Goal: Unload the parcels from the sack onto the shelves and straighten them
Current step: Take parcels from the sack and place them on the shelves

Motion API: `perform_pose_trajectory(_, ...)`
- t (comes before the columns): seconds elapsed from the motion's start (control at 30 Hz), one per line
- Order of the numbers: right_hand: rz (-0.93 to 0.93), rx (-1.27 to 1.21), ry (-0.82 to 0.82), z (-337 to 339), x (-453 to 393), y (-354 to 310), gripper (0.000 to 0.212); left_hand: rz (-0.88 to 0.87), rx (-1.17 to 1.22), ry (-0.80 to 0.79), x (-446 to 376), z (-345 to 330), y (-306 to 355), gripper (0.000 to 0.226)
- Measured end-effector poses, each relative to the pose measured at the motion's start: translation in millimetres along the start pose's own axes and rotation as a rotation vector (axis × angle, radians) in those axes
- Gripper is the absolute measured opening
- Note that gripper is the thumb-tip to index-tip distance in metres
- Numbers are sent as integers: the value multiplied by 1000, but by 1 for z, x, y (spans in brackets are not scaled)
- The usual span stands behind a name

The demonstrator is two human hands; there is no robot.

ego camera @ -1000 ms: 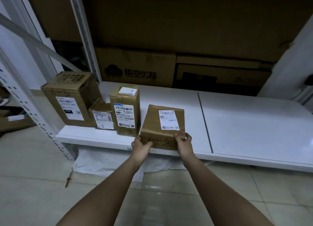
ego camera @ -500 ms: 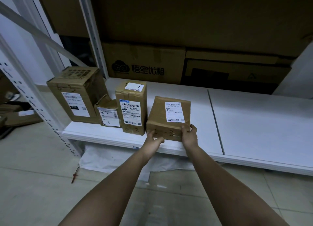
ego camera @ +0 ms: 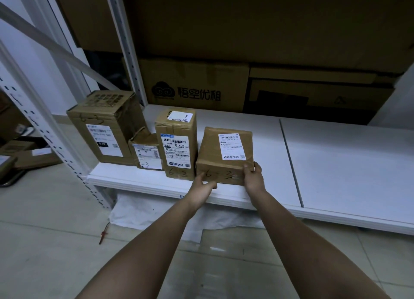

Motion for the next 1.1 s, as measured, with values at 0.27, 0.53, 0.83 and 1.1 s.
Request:
perform_pose_trajectory(0.27,-74,-106,5,6,6,4,61,40,-23,17,-1,2,-3,59)
perform_pose_trajectory(0.53,-113,73,42,39,36,-3,42,129,-66,105,16,0,13,24)
perform_pose_trajectory(0.83,-286,126,-124,99,130,-117,11,210,-5,29,117,-2,146,17)
perform_pose_trajectory(1.1,-328,76,-146,184,240,-255,12,220,-97,-60,247,-2,302,10)
Point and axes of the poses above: each hand's wrist, its own x-axis away from the middle knuckle, its own z-axis out of the back of the hand, y = z × x, the point moved 3 cm from there along -x, towards the middle knuckle, and after that the axes turned 1 degree about -y, right-handed, at the moved point
